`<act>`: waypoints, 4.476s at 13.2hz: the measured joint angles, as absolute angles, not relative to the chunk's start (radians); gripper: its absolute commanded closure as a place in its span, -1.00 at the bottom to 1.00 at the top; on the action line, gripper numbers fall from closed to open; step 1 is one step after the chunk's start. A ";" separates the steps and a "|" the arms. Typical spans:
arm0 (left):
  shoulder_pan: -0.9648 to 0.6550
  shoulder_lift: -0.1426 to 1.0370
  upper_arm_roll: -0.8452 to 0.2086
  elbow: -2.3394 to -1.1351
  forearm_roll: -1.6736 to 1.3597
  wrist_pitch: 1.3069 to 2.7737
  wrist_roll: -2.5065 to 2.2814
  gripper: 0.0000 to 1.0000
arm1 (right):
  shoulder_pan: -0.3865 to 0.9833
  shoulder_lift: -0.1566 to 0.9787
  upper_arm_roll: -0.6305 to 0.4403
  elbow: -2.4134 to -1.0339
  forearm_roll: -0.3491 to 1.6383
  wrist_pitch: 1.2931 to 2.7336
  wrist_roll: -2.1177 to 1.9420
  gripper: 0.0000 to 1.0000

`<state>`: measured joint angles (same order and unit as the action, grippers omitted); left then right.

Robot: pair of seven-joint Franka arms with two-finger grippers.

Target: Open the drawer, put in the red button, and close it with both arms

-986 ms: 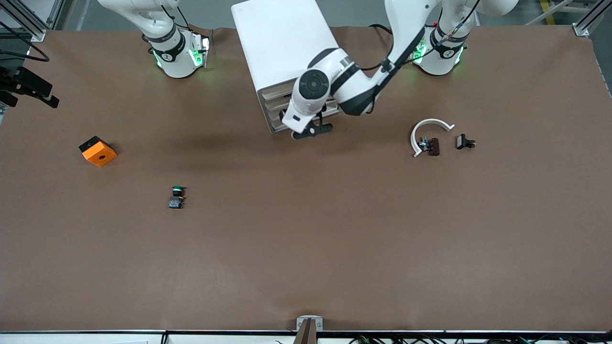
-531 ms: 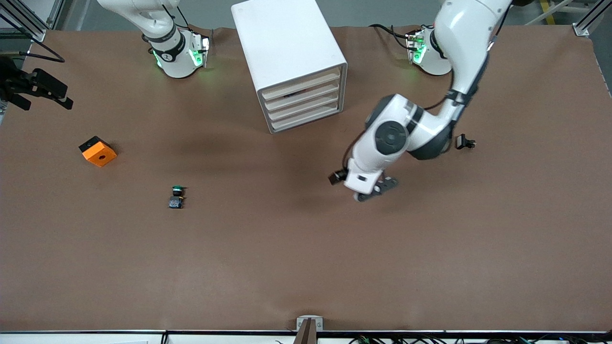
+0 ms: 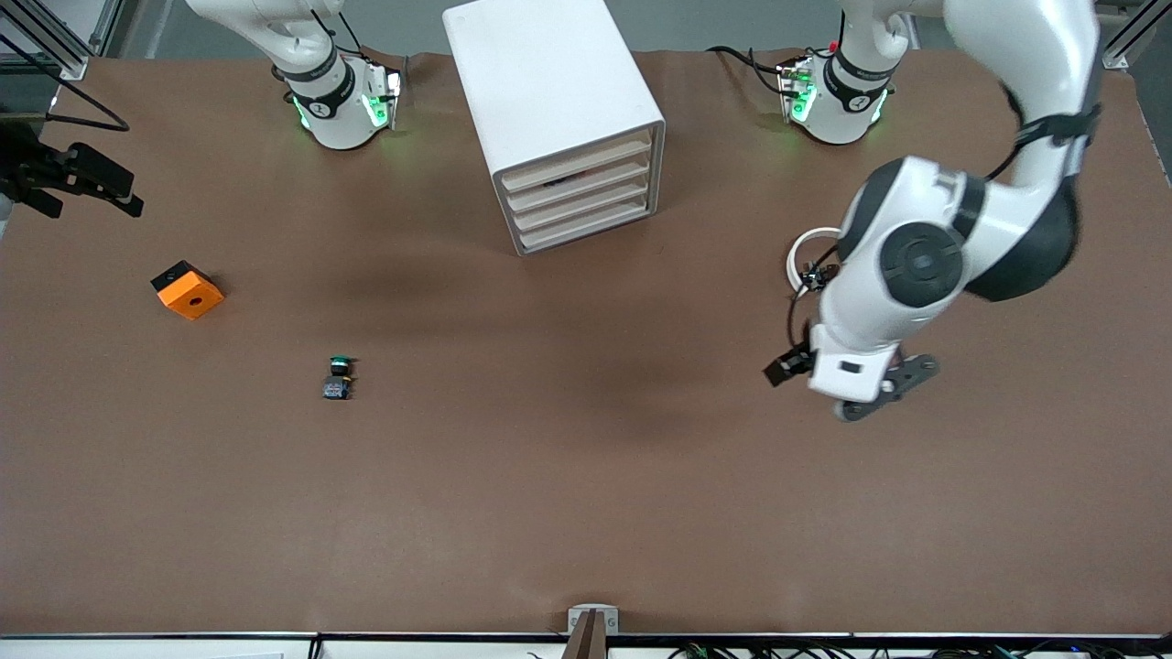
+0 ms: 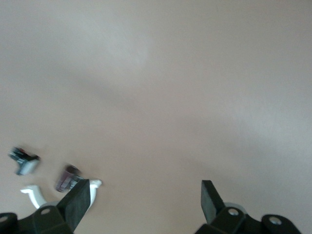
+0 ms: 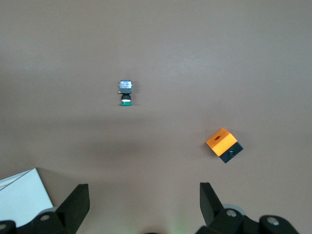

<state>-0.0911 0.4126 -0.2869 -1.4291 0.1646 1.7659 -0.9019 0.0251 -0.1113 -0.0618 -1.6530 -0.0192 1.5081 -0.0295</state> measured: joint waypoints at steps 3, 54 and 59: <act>0.019 0.360 -0.292 -1.382 0.165 1.712 -0.731 -1.00 | 0.041 -0.101 -0.060 -1.653 -0.038 1.501 -0.029 -1.00; -0.047 -0.091 -0.007 -1.627 0.013 1.524 -0.024 -1.00 | 0.049 -0.048 -0.063 -1.606 -0.048 1.462 -0.029 -1.00; -0.051 -0.086 -0.008 -1.627 0.013 1.517 -0.065 -1.00 | 0.049 -0.048 -0.063 -1.605 -0.048 1.462 -0.029 -1.00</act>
<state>-0.0510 -0.0858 -0.0077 -1.6272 0.0132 1.5171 -0.0650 0.0487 -0.0481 -0.0630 -1.6051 -0.0480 1.4620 -0.0285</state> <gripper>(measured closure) 0.000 0.000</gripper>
